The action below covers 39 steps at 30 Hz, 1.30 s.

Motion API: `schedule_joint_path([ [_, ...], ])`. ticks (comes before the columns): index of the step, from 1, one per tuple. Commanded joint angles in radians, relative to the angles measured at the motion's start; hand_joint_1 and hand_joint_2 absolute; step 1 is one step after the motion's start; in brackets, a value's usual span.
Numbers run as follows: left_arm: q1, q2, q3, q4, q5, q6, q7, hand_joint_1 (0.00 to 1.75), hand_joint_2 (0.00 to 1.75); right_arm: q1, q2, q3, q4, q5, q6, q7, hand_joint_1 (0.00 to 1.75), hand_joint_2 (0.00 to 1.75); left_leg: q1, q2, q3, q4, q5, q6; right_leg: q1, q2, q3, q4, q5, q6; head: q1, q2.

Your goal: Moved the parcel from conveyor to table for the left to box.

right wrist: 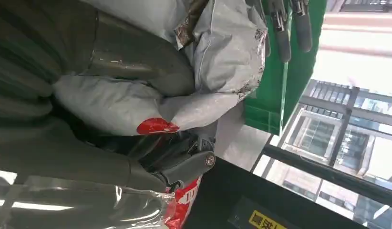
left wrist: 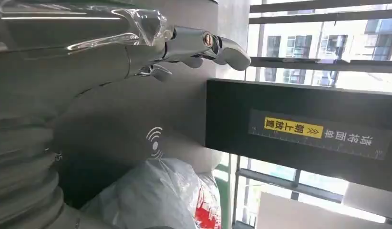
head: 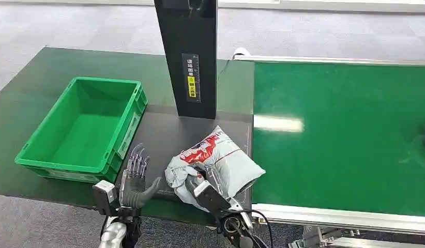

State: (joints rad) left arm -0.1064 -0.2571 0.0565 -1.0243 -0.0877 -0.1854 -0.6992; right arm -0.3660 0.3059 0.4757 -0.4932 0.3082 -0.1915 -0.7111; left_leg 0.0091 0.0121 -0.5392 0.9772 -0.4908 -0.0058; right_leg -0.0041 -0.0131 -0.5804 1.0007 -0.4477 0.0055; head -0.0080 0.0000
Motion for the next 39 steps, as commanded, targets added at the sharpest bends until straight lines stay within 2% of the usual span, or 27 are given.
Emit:
schedule_joint_path([
  [1, -0.017, 0.027, -0.028, 0.062, 0.004, 0.005, 0.001, 0.0, 1.75, -0.027, 0.018, -0.037, 0.097, 0.008, -0.052, 0.013, 0.0, 1.75, 0.0, -0.001, 0.0, -0.001, 0.001, 0.0, 0.0, 0.001, 0.0, 0.0, 0.001, 0.0, 0.0, 0.0],
  [2, -0.017, 0.027, -0.029, 0.062, 0.004, 0.004, 0.001, 0.0, 1.75, -0.027, 0.018, -0.036, 0.089, 0.01, -0.059, 0.013, 0.0, 1.75, 0.0, 0.0, -0.002, -0.001, 0.002, 0.0, 0.0, 0.001, -0.001, -0.001, 0.002, 0.0, 0.0, 0.0],
  [3, -0.014, 0.029, -0.03, 0.06, 0.006, 0.006, 0.001, 0.0, 1.75, -0.017, 0.011, -0.032, 0.041, 0.009, -0.068, 0.013, 0.0, 0.0, 0.0, 0.0, -0.001, -0.001, 0.001, 0.0, 0.0, 0.001, -0.001, -0.001, 0.001, 0.0, 0.0, 0.0],
  [8, -0.013, 0.029, -0.03, 0.059, 0.006, 0.006, 0.001, 0.0, 1.75, -0.014, 0.008, -0.031, 0.018, 0.007, -0.072, 0.013, 0.0, 0.0, 0.0, 0.0, 0.0, -0.002, 0.002, 0.001, 0.0, 0.001, -0.001, -0.001, 0.002, 0.0, 0.0, 0.0],
  [12, -0.008, 0.033, -0.03, 0.05, 0.012, 0.006, 0.001, 0.0, 1.75, 0.012, -0.028, -0.021, -0.13, -0.025, -0.063, 0.013, 0.0, 0.0, 0.0, 0.0, 0.0, -0.001, 0.001, 0.001, -0.001, 0.001, -0.001, 0.0, 0.001, 0.0, 0.0, 0.0],
  [16, -0.003, 0.036, -0.03, 0.042, 0.016, 0.003, 0.001, 0.0, 1.75, 0.031, -0.077, -0.072, -0.253, -0.101, 0.026, 0.013, 0.0, 0.0, 0.0, -0.001, -0.002, 0.0, 0.002, 0.001, -0.001, 0.0, -0.003, -0.001, 0.001, 0.0, 0.0, 0.0],
  [22, 0.001, 0.043, -0.026, 0.036, 0.019, -0.005, 0.001, 0.0, 1.75, 0.139, -0.158, -0.182, -0.545, -0.241, 0.185, 0.013, 0.0, 0.0, -0.001, -0.003, -0.003, -0.001, 0.001, 0.001, -0.001, -0.002, -0.004, -0.001, 0.0, 0.001, -0.001, 0.0],
  [25, 0.003, 0.042, -0.02, 0.034, 0.019, -0.006, 0.001, 0.0, 1.75, 0.149, -0.172, -0.218, -0.598, -0.234, 0.171, 0.013, 0.0, 0.0, -0.001, -0.002, -0.004, -0.001, 0.001, 0.001, -0.001, -0.001, -0.005, -0.001, 0.0, 0.0, 0.0, 0.0],
  [30, -0.007, 0.043, -0.013, 0.043, 0.021, -0.004, 0.001, 0.0, 1.75, 0.13, -0.182, -0.245, -0.599, -0.222, 0.151, 0.017, 0.0, 0.0, -0.001, -0.002, -0.007, 0.0, 0.001, 0.001, -0.001, -0.001, -0.008, -0.001, 0.001, 0.0, 0.0, 0.0],
  [33, -0.021, 0.042, 0.013, 0.056, 0.02, 0.004, 0.001, 0.0, 1.75, 0.092, -0.193, -0.32, -0.535, -0.227, 0.138, 0.014, 0.0, 0.0, -0.001, -0.002, -0.006, -0.001, 0.001, 0.001, -0.001, -0.001, -0.008, -0.001, 0.001, 0.0, 0.0, 0.0],
  [39, 0.035, 0.045, 0.031, -0.05, -0.01, 0.014, 0.001, 0.0, 1.75, 0.094, -0.226, -0.465, -0.393, -0.212, 0.106, 0.013, 0.0, 0.0, 0.0, -0.002, -0.005, -0.001, 0.001, 0.001, 0.0, 0.0, -0.006, -0.002, 0.001, 0.001, 0.0, 0.0],
])
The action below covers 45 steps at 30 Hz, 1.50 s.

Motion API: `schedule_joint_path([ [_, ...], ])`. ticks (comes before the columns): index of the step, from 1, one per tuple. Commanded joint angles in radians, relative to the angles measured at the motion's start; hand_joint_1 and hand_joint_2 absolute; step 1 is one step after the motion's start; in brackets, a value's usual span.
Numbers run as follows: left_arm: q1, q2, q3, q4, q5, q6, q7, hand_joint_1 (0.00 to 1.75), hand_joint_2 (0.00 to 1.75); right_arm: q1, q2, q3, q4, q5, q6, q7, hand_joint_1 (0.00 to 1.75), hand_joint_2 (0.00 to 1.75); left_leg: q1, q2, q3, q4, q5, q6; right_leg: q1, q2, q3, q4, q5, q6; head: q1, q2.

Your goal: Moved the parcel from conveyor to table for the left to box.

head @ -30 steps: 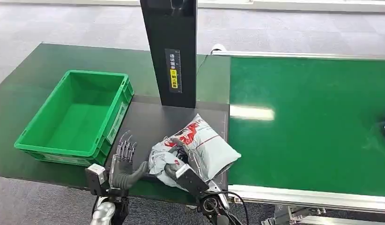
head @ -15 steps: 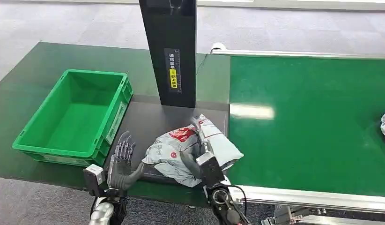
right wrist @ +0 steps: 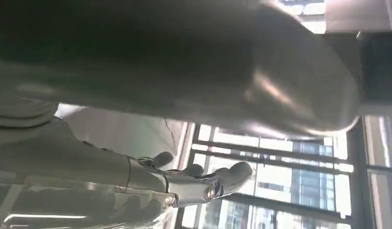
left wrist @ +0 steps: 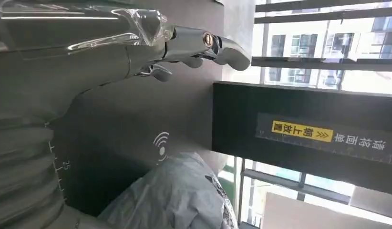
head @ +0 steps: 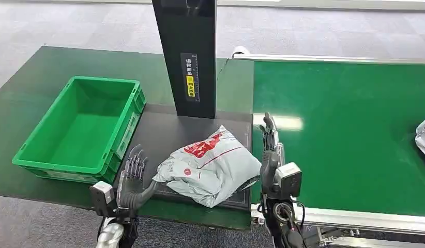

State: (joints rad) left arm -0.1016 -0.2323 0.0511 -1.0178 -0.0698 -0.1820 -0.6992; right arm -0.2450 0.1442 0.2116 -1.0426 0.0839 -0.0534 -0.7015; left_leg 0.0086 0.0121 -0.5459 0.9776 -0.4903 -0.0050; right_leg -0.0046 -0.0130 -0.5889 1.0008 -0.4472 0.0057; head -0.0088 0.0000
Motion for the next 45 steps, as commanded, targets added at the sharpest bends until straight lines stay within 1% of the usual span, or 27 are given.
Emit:
schedule_joint_path([
  [1, 0.04, 0.021, 0.028, -0.079, -0.04, 0.011, 0.001, 0.0, 1.75, -0.025, -0.069, -0.23, 0.202, 0.025, -0.049, 0.003, 0.0, 0.0, 0.0, -0.001, 0.001, -0.001, 0.0, 0.0, 0.0, 0.0, 0.002, -0.002, 0.0, 0.0, 0.0, 0.0],
  [2, 0.047, 0.023, 0.015, -0.1, -0.051, 0.011, 0.001, 0.0, 1.75, -0.022, -0.075, -0.258, 0.248, 0.035, -0.048, 0.003, 0.0, 0.0, 0.0, -0.002, 0.002, -0.002, 0.0, 0.001, 0.0, -0.001, 0.003, -0.003, 0.0, 0.001, 0.0, 0.0],
  [3, 0.051, 0.025, 0.004, -0.111, -0.053, 0.011, 0.001, 0.0, 1.75, 0.014, -0.076, -0.286, 0.216, 0.048, -0.028, 0.028, 0.0, 0.0, 0.001, -0.001, 0.001, -0.001, 0.0, 0.0, 0.001, 0.0, 0.002, -0.002, 0.0, 0.0, 0.0, 0.0],
  [4, 0.051, 0.024, -0.005, -0.121, -0.062, 0.008, 0.001, 0.0, 1.75, -0.003, -0.08, -0.309, 0.302, 0.056, -0.037, 0.003, 0.0, 0.0, 0.0, -0.002, 0.001, -0.001, 0.0, 0.0, 0.0, -0.001, 0.002, -0.002, 0.0, 0.0, 0.0, 0.0],
  [5, 0.055, 0.023, -0.008, -0.128, -0.066, 0.007, 0.001, 0.0, 1.75, 0.0, -0.078, -0.325, 0.312, 0.068, -0.029, 0.003, 0.0, 0.0, 0.0, -0.003, 0.0, -0.001, 0.0, 0.0, 0.0, -0.002, 0.002, -0.001, 0.0, 0.0, 0.0, 0.0],
  [6, 0.055, 0.023, -0.008, -0.128, -0.066, 0.007, 0.001, 0.0, 1.75, 0.0, -0.078, -0.325, 0.312, 0.068, -0.029, 0.003, 0.0, 0.0, 0.001, -0.005, 0.001, -0.002, 0.0, 0.0, 0.0, -0.003, 0.003, -0.003, 0.0, 0.0, 0.0, 0.0],
  [7, 0.05, 0.023, -0.019, -0.126, -0.07, 0.009, 0.001, 0.0, 1.75, 0.025, -0.101, -0.288, 0.312, 0.013, -0.03, 0.006, 0.0, 0.0, 0.0, -0.004, 0.001, -0.002, 0.0, 0.0, 0.0, -0.001, 0.002, -0.003, 0.0, 0.0, 0.0, 0.0],
  [8, 0.048, 0.023, -0.034, -0.137, -0.074, 0.007, 0.001, 0.0, 1.75, 0.012, -0.099, -0.322, 0.385, 0.007, -0.001, 0.003, 0.0, 0.0, 0.0, -0.003, 0.001, -0.002, 0.0, 0.0, 0.0, -0.001, 0.002, -0.003, 0.0, 0.0, 0.0, 0.0],
  [9, 0.049, 0.022, -0.044, -0.143, -0.076, 0.008, 0.001, 0.0, 1.75, 0.017, -0.099, -0.344, 0.406, 0.007, 0.033, 0.003, 0.0, 0.0, 0.0, -0.003, 0.0, -0.001, 0.0, 0.0, 0.0, -0.002, 0.001, -0.002, 0.0, 0.0, 0.0, 0.0],
  [10, 0.052, 0.019, -0.048, -0.149, -0.076, 0.014, 0.001, 0.0, 1.75, 0.018, -0.1, -0.359, 0.425, 0.015, 0.04, 0.003, 0.0, 0.0, 0.0, -0.004, 0.0, -0.002, 0.0, 0.0, 0.0, -0.002, 0.002, -0.002, 0.0, 0.0, 0.0, 0.0],
  [11, 0.058, 0.019, -0.047, -0.156, -0.074, 0.018, 0.001, 0.0, 1.75, 0.015, -0.1, -0.359, 0.438, 0.019, 0.06, 0.003, 0.0, 0.0, 0.001, -0.004, 0.0, -0.001, 0.0, 0.0, 0.001, -0.002, 0.001, -0.002, 0.0, 0.0, 0.0, 0.0],
  [13, 0.067, 0.021, -0.045, -0.166, -0.072, 0.02, 0.001, 0.0, 1.75, 0.004, -0.097, -0.356, 0.454, 0.031, 0.056, 0.003, 0.0, 0.0, 0.001, -0.004, 0.0, -0.002, 0.0, 0.0, 0.0, -0.002, 0.001, -0.003, 0.0, 0.0, 0.0, 0.0],
  [16, 0.074, 0.03, -0.051, -0.173, -0.075, 0.023, 0.001, 0.0, 1.75, -0.021, -0.092, -0.341, 0.481, 0.051, 0.05, 0.003, 0.0, 0.0, 0.0, 0.001, -0.001, -0.002, -0.001, 0.0, 0.0, 0.003, -0.001, -0.002, 0.0, 0.0, 0.0, 0.0],
  [17, 0.074, 0.032, -0.053, -0.171, -0.081, 0.035, 0.001, 0.0, 1.75, -0.028, -0.09, -0.334, 0.487, 0.056, 0.054, 0.003, 0.0, 0.0, 0.0, 0.001, -0.001, -0.001, -0.001, 0.0, 0.0, 0.002, -0.001, -0.001, 0.0, 0.0, 0.0, 0.0],
  [19, 0.073, 0.037, -0.06, -0.164, -0.09, 0.046, 0.001, 0.0, 1.75, -0.033, -0.088, -0.327, 0.488, 0.063, 0.047, 0.003, 0.0, 0.0, 0.0, 0.001, -0.001, -0.001, -0.001, 0.0, 0.0, 0.003, -0.001, -0.002, 0.0, 0.0, 0.0, 0.0],
  [25, 0.052, 0.055, -0.128, -0.085, -0.209, 0.166, 0.001, 0.0, 1.75, -0.05, -0.081, -0.302, 0.477, 0.067, 0.043, 0.003, 0.0, 0.0, 0.0, 0.001, 0.0, -0.003, 0.0, 0.0, 0.0, 0.004, 0.0, -0.003, 0.001, 0.0, 0.0, 0.0],
  [26, 0.046, 0.056, -0.137, -0.068, -0.231, 0.179, 0.001, 0.0, 1.75, -0.05, -0.081, -0.299, 0.471, 0.066, 0.046, 0.003, 0.0, 0.0, 0.0, 0.0, -0.002, -0.001, -0.001, 0.0, -0.001, 0.002, -0.002, -0.001, 0.0, 0.0, 0.0, 0.0],
  [29, 0.039, 0.06, -0.161, -0.036, -0.283, 0.217, 0.001, 0.0, 1.75, -0.047, -0.083, -0.29, 0.453, 0.059, 0.047, 0.003, 0.0, 0.0, -0.001, 0.0, -0.001, -0.002, 0.0, 0.0, -0.001, 0.002, -0.001, -0.002, 0.0, 0.0, 0.0, 0.0],
  [31, 0.037, 0.061, -0.167, -0.028, -0.294, 0.22, 0.001, 0.0, 1.75, -0.045, -0.083, -0.286, 0.445, 0.058, 0.047, 0.003, 0.0, 0.0, -0.001, 0.0, -0.001, -0.002, 0.0, 0.0, -0.001, 0.002, -0.001, -0.001, 0.0, 0.0, 0.0, 0.0],
  [36, -0.008, 0.053, -0.19, 0.072, -0.434, 0.28, 0.001, 0.0, 1.75, -0.047, -0.074, -0.277, 0.411, 0.046, 0.036, 0.003, 0.0, 0.0, -0.001, 0.0, -0.001, -0.002, 0.0, 0.0, -0.001, 0.002, -0.002, -0.001, 0.0, 0.0, 0.0, 0.0],
  [45, -0.038, 0.046, -0.239, 0.109, -0.502, 0.276, 0.001, 0.0, 1.75, -0.057, -0.074, -0.271, 0.408, 0.046, 0.03, 0.003, 0.0, 0.0, -0.001, 0.0, -0.002, -0.001, 0.0, 0.0, -0.001, 0.002, -0.003, -0.001, 0.0, 0.0, 0.0, 0.0],
])
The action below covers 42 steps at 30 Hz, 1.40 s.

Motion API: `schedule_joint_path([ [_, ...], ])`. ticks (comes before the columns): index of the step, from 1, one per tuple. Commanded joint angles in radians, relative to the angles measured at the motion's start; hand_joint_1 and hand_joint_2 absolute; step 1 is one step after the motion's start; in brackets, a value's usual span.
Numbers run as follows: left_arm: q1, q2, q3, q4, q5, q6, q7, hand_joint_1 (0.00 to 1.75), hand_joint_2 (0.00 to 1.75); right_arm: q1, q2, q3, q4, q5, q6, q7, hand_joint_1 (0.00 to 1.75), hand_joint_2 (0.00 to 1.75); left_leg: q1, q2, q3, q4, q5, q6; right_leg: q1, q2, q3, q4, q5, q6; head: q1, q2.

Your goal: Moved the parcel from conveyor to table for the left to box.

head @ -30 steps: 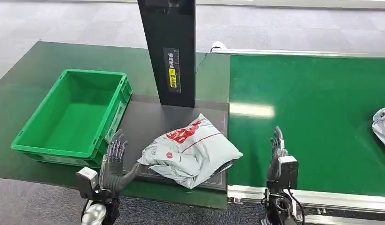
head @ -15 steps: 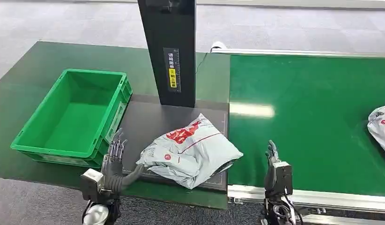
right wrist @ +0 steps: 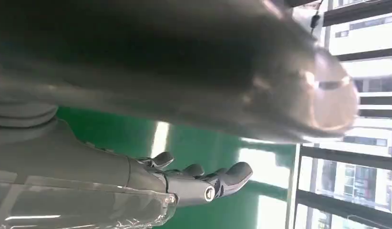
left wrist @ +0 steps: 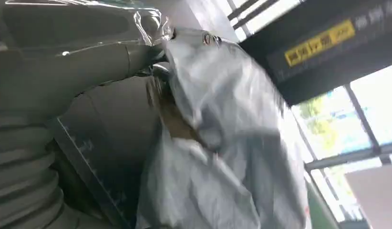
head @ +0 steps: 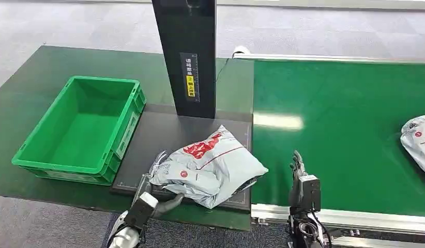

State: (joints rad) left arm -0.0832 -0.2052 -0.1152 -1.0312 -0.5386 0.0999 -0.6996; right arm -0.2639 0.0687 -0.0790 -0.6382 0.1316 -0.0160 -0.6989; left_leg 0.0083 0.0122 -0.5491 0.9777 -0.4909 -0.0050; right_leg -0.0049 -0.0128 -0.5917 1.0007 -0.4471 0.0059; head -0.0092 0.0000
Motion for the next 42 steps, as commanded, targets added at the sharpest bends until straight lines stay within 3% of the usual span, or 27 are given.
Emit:
schedule_joint_path([
  [1, -0.056, 0.019, -0.073, 0.123, -0.033, -0.006, 0.001, 0.0, 1.75, -0.038, 0.001, 0.02, 0.004, -0.002, -0.007, 0.001, 0.0, 0.0, 0.0, -0.001, 0.001, -0.001, 0.0, 0.0, 0.0, 0.001, 0.0, 0.0, 0.0, 0.0, 0.0, 0.0],
  [8, -0.079, 0.016, -0.081, 0.143, -0.049, 0.036, 0.001, 0.0, 1.75, -0.034, -0.003, 0.028, -0.004, -0.006, -0.012, 0.001, 0.0, 0.0, 0.0, -0.001, 0.001, -0.001, 0.001, 0.0, 0.0, 0.001, 0.001, -0.001, 0.0, 0.0, 0.0, 0.0],
  [9, -0.08, 0.016, -0.082, 0.137, -0.027, 0.029, 0.001, 0.28, 1.75, -0.033, -0.004, 0.03, -0.005, -0.007, -0.014, 0.001, 0.0, 0.0, 0.0, -0.001, 0.001, -0.001, 0.0, 0.0, 0.0, 0.001, 0.001, -0.001, 0.0, 0.0, 0.0, 0.0],
  [10, -0.08, 0.02, -0.082, 0.132, -0.018, 0.03, 0.001, 0.75, 1.75, -0.033, -0.004, 0.032, -0.004, -0.008, -0.015, 0.001, 0.0, 0.0, 0.0, -0.001, 0.0, 0.0, 0.0, 0.0, 0.0, 0.001, 0.0, 0.0, 0.0, 0.0, 0.0, 0.0],
  [11, -0.081, 0.021, -0.082, 0.132, -0.015, 0.028, 0.001, 1.75, 1.75, -0.032, -0.004, 0.032, -0.005, -0.008, -0.016, 0.001, 0.0, 0.0, 0.0, -0.001, 0.001, -0.001, 0.001, 0.0, 0.0, 0.001, 0.001, 0.0, 0.0, 0.0, 0.0, 0.0],
  [35, -0.13, 0.072, -0.144, 0.1, 0.096, 0.079, 0.001, 1.75, 1.75, 0.017, 0.006, 0.028, -0.06, -0.026, -0.038, 0.001, 0.0, 0.0, 0.0, -0.001, 0.001, -0.001, 0.0, 0.0, 0.0, 0.001, 0.001, -0.001, 0.0, 0.0, 0.0, 0.0],
  [42, -0.225, 0.112, -0.072, 0.053, 0.073, 0.145, 0.001, 1.75, 1.75, 0.038, 0.017, 0.026, -0.094, -0.021, -0.035, 0.001, 0.0, 0.0, 0.001, -0.001, 0.0, 0.0, 0.001, -0.001, 0.001, 0.001, 0.0, 0.0, 0.001, -0.001, 0.0, 0.0],
])
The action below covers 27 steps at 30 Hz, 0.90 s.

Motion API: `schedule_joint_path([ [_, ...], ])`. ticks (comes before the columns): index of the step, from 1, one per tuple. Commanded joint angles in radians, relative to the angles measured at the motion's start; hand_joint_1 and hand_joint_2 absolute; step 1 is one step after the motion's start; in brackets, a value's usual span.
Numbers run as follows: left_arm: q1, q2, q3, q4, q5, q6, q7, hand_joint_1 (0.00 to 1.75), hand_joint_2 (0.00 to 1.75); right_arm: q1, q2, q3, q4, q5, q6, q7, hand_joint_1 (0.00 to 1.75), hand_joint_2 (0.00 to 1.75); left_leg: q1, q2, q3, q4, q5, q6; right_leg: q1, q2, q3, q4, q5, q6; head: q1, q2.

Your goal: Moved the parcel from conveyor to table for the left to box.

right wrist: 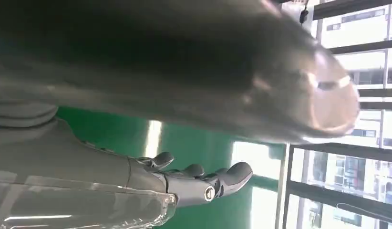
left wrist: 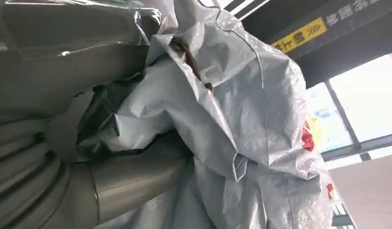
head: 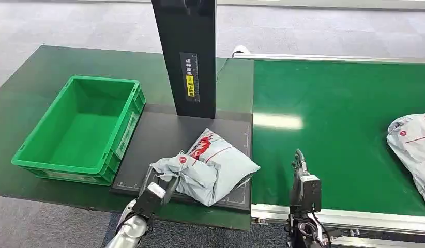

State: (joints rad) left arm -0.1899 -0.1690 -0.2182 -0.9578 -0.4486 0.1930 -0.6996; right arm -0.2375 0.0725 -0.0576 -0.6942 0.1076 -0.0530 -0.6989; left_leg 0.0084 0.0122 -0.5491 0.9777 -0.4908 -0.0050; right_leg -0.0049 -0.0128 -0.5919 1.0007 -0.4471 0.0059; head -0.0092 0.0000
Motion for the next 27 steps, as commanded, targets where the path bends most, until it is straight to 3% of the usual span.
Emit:
schedule_joint_path([
  [1, -0.132, 0.083, 0.052, -0.032, -0.028, 0.072, 0.001, 1.75, 1.75, 0.016, 0.014, 0.006, -0.043, 0.005, 0.004, 0.001, 0.0, 0.0, 0.001, -0.001, -0.001, 0.0, 0.001, 0.0, 0.001, 0.0, -0.001, 0.0, 0.0, -0.001, 0.0, 0.0],
  [4, -0.164, 0.112, 0.123, -0.086, -0.039, 0.124, 0.003, 1.75, 1.75, 0.022, 0.012, 0.012, -0.051, 0.01, 0.011, 0.001, 0.0, 0.0, 0.001, 0.0, -0.001, 0.001, 0.001, -0.001, 0.001, 0.001, -0.001, 0.001, 0.001, -0.001, 0.0, 0.0],
  [14, -0.27, 0.188, 0.344, -0.232, -0.057, 0.098, 0.058, 1.75, 1.75, 0.027, 0.004, 0.021, -0.055, 0.007, 0.013, 0.001, 0.0, 0.0, 0.002, 0.0, -0.002, 0.001, 0.001, -0.001, 0.002, 0.001, -0.002, 0.001, 0.0, -0.001, 0.0, 0.0],
  [27, -0.632, 0.32, 0.593, 0.069, -0.068, 0.1, 0.114, 1.75, 1.75, 0.064, 0.02, 0.007, -0.106, 0.024, 0.011, 0.001, 0.0, 0.0, 0.002, 0.0, -0.002, 0.001, 0.001, -0.001, 0.003, 0.001, -0.002, 0.002, 0.001, -0.001, 0.0, 0.0],
])
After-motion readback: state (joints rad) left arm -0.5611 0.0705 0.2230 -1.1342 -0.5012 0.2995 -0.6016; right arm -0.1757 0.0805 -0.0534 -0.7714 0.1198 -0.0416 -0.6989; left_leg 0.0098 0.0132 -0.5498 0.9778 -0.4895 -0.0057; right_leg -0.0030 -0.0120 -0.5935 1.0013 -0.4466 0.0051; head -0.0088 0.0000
